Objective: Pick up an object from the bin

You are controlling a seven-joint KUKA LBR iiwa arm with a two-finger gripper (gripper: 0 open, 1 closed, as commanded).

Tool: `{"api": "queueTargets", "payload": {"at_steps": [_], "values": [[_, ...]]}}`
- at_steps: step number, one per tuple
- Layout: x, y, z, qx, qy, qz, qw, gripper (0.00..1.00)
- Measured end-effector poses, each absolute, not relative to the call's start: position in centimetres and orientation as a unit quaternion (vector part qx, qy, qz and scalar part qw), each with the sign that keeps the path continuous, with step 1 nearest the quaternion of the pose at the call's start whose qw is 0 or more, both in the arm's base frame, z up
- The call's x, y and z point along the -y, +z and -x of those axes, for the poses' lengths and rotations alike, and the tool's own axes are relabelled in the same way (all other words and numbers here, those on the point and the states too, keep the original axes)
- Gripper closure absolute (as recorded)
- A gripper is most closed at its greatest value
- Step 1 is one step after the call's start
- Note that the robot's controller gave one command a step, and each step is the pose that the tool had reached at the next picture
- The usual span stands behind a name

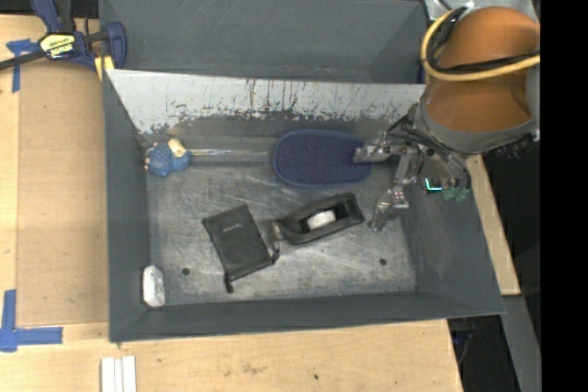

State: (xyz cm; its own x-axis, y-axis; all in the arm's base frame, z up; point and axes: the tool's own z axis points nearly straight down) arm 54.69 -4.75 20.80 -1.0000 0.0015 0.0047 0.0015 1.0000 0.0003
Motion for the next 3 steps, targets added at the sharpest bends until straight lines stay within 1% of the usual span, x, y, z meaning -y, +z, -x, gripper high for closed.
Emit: {"api": "queueTargets", "payload": {"at_steps": [1, 2, 3], "values": [[4.7, 11.9, -52.9, 0.999, 0.001, -0.032, -0.007, 0.00], [7.7, 7.3, -55.5, 0.989, -0.001, 0.149, 0.003, 0.00], [2.5, 7.5, -55.6, 0.994, 0.003, 0.107, -0.007, 0.00]]}}
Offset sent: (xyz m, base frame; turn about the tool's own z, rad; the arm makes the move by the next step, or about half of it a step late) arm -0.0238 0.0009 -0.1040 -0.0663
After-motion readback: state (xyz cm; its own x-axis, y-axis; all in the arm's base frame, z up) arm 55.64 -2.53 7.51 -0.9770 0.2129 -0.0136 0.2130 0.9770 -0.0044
